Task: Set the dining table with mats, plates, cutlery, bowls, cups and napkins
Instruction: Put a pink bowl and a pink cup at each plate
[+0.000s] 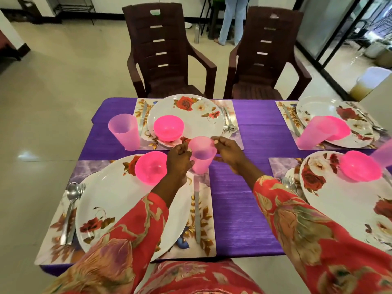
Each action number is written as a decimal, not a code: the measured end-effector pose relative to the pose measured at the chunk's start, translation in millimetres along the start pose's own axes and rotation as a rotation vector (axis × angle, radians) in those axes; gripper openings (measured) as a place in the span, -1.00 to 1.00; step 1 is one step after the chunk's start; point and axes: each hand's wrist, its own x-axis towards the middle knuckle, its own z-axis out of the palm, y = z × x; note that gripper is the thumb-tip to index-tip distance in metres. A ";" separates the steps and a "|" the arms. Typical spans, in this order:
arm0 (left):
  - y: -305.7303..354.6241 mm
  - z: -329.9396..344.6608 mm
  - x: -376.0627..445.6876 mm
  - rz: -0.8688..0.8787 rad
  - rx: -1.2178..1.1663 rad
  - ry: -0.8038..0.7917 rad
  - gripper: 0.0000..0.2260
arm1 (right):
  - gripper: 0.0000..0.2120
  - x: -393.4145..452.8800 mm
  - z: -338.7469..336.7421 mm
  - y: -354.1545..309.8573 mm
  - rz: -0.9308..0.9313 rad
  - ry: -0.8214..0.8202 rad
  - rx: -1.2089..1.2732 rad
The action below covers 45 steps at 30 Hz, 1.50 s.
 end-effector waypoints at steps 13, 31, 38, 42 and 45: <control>-1.3 1.1 7.0 0.008 0.022 -0.007 -0.69 | -0.73 -3.1 -2.0 0.6 -0.028 -0.007 0.012; 4.3 5.4 0.9 0.025 0.035 0.044 -0.71 | -0.71 -3.1 0.1 -7.1 0.014 0.022 -0.046; 11.6 0.1 0.5 0.108 0.199 0.191 -0.81 | -0.78 -7.9 -4.9 -10.5 -0.013 0.103 -0.039; 27.6 11.1 -16.6 0.311 0.301 0.281 -0.78 | -0.90 -14.9 -12.9 -8.8 -0.056 0.194 -0.008; 35.0 33.9 -31.2 0.507 0.338 0.225 -0.80 | -0.88 -27.2 -23.0 -10.8 -0.064 0.255 0.038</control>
